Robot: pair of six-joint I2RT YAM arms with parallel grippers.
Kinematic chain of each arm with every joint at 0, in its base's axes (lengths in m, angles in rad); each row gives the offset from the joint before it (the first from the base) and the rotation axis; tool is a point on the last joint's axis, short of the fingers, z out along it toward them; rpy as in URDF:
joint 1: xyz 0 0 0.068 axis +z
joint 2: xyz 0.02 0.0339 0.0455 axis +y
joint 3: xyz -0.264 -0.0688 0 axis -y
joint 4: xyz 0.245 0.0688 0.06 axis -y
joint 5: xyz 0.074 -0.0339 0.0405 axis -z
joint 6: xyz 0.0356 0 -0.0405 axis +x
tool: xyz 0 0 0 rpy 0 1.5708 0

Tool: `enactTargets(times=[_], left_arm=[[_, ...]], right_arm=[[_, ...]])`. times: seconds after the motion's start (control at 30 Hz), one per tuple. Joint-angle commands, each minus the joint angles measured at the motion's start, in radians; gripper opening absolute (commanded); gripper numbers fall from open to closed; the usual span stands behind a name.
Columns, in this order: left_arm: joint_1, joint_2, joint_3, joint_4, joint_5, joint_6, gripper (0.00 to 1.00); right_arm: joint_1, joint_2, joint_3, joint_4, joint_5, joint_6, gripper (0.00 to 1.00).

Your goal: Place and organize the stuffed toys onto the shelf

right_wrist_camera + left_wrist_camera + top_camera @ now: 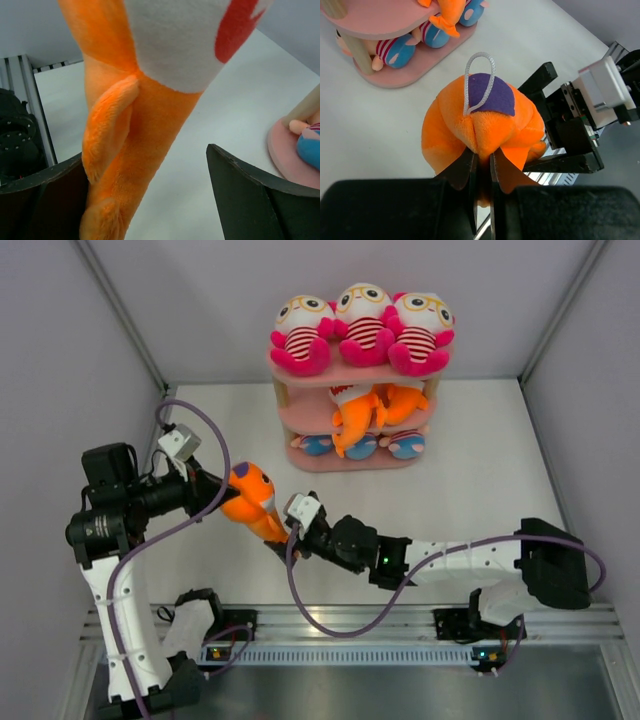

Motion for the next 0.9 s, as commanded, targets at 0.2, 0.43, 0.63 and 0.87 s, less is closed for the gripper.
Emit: enactTargets(times=[0.2,0.43,0.63,0.87], left_arm=[[0.004,-0.002,0.017,0.036,0.004,-0.002,0.0],[0.004,0.06,-0.04,0.057,-0.124,0.024,0.72],[0.004,0.118,0.021,0.083,-0.304,-0.024,0.98],[0.008,0.17,0.034,0.146,-0.539,-0.022,0.98]], right_arm=[[-0.028,-0.038,0.005,0.149,-0.06,0.061,0.25],[-0.029,-0.213,0.031,-0.13,0.151,-0.109,0.0],[-0.032,-0.079,0.408,-0.829,0.491,-0.394,0.0],[-0.066,0.089,0.767,-1.187,0.765,-0.487,0.0]])
